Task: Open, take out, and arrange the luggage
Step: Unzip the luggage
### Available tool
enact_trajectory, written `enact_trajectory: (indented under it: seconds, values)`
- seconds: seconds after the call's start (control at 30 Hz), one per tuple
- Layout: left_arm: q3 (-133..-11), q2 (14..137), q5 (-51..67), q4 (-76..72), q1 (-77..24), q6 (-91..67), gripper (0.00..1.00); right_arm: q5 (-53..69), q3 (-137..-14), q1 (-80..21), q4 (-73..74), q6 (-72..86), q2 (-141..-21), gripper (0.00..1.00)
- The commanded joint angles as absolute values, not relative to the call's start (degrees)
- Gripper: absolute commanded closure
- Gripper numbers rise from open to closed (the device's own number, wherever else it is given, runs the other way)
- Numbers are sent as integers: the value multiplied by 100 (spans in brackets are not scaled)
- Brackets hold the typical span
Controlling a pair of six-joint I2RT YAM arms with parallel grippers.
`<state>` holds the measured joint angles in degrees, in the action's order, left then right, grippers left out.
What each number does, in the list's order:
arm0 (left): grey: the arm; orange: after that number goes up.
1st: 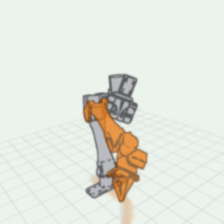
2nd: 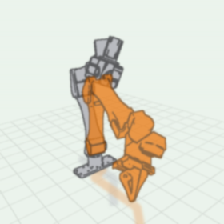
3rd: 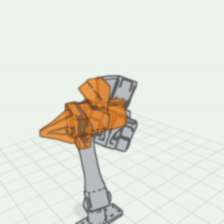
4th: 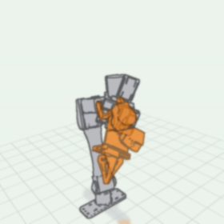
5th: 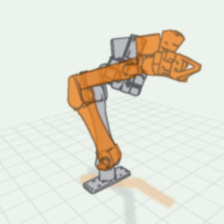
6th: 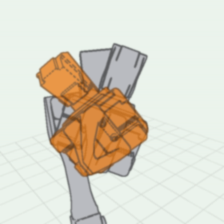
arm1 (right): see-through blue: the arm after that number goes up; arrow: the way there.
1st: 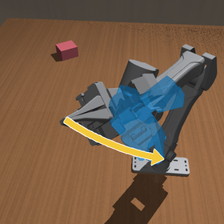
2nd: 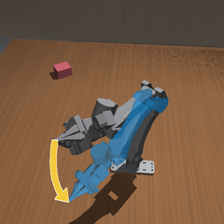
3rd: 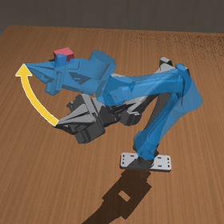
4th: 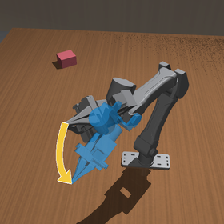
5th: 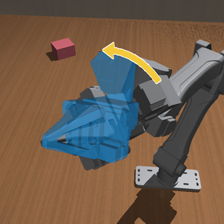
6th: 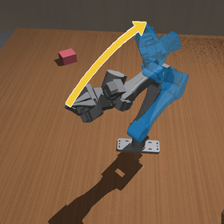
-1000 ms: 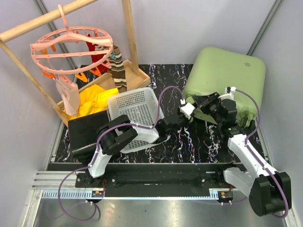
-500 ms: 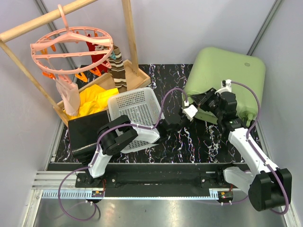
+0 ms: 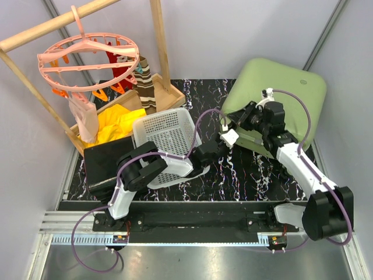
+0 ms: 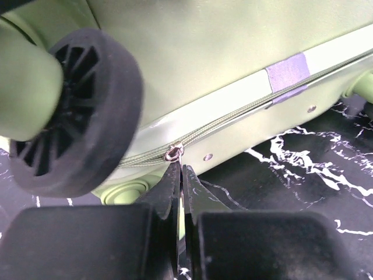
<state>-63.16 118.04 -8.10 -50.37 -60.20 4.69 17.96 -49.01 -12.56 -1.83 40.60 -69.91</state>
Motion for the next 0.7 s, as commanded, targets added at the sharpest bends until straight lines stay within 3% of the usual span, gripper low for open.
enact_trajectory:
  seconds: [0.0, 0.47, 0.67]
  values:
    - [-6074, 11391, 193, -5484, -6249, 317, 100, 2232, -5141, -1635, 308, 3542, -7821, 99]
    - [-5959, 11259, 545, -5344, -5792, 97, 100, 2382, -5880, -1793, 149, 3489, -8666, 99]
    - [-6064, 11303, 756, -5317, -5809, 26, 100, 2101, -5687, -1740, 299, 3419, -8350, 92]
